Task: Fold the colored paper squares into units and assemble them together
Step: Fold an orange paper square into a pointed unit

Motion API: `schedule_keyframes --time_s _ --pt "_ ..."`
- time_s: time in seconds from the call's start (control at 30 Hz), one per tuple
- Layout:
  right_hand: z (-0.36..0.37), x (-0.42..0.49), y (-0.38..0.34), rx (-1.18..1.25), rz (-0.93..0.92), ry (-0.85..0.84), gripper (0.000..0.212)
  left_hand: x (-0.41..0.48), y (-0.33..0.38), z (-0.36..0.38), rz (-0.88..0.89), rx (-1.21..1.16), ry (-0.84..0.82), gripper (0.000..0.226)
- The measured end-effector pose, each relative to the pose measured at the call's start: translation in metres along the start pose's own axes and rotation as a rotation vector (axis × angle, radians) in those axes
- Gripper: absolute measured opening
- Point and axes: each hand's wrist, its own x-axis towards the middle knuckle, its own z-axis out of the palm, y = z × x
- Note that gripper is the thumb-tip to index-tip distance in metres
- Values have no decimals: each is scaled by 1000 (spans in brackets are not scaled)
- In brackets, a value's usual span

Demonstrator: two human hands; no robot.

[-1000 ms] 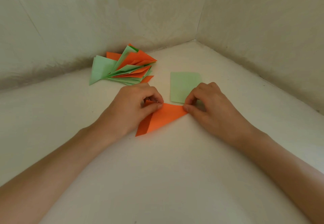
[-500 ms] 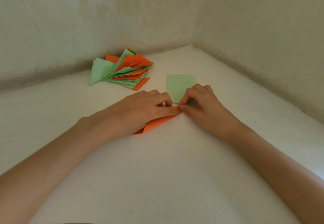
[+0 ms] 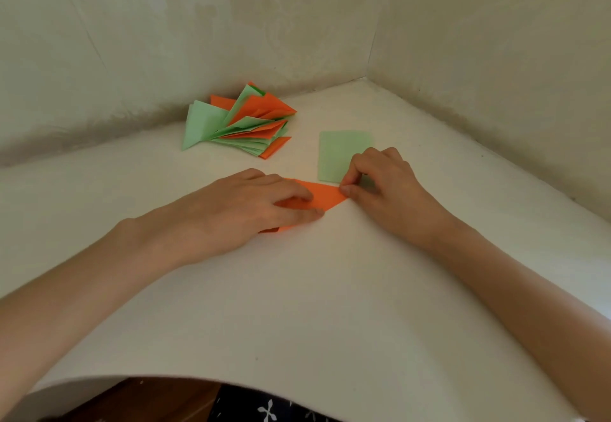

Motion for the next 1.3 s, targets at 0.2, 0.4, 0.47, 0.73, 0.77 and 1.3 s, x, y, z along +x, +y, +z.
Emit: schedule_keyframes --time_s 0.2,0.4,0.47,0.73,0.77,1.3 --pt "0 -2 -1 8 -9 12 17 -18 6 -3 -46 -36 16 69" --pt "1 -3 -1 -1 -10 15 17 -36 7 -7 -85 -87 -5 80" --pt "1 -4 0 9 -10 16 17 -39 10 -13 -78 -130 18 72" --pt "2 -3 1 81 35 -3 13 -29 20 -20 -500 -575 274 42" --pt "2 -3 1 96 47 -2 12 -23 18 -18 -610 -599 273 44" --pt "4 -8 -22 46 -67 -44 15 -3 15 -5 -650 -779 160 44"
